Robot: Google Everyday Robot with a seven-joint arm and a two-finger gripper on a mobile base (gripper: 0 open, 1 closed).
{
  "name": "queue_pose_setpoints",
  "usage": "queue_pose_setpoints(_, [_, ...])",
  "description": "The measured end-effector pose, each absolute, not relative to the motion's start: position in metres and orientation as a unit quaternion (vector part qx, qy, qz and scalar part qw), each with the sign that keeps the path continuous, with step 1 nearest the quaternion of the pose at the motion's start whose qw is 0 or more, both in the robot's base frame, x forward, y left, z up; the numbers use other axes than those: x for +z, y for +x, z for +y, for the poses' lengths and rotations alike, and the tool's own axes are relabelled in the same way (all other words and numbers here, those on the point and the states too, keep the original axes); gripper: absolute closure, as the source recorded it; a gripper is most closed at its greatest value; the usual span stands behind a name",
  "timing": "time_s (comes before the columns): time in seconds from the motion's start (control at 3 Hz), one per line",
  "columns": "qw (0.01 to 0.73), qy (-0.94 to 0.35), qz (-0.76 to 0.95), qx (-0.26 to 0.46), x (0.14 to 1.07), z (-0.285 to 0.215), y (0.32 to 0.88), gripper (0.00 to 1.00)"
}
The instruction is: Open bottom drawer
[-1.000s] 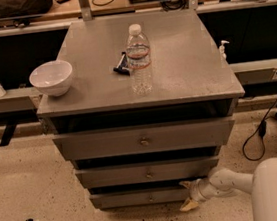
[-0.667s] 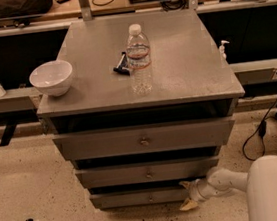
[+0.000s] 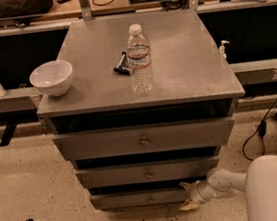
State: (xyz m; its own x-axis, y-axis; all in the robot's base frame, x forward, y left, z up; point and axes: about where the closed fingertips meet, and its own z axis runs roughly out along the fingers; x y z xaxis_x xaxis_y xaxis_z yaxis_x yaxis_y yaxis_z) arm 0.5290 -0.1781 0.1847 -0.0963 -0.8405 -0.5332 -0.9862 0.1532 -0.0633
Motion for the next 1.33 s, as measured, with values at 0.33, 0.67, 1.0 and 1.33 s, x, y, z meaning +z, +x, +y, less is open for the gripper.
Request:
queue_pose_setpoints(0.33, [0.231, -0.631, 0.723, 0.158, 0.1871, -0.1781, 0.529, 0.49])
queue_pose_setpoints(0.67, [0.231, -0.631, 0.723, 0.158, 0.1876, -0.1781, 0.529, 0.51])
queue_pose_setpoints(1.0, [0.231, -0.631, 0.723, 0.158, 0.1876, -0.1781, 0.529, 0.33])
queue_pose_setpoints(1.33, [0.231, -0.631, 0.723, 0.158, 0.1875, -0.178, 0.529, 0.1])
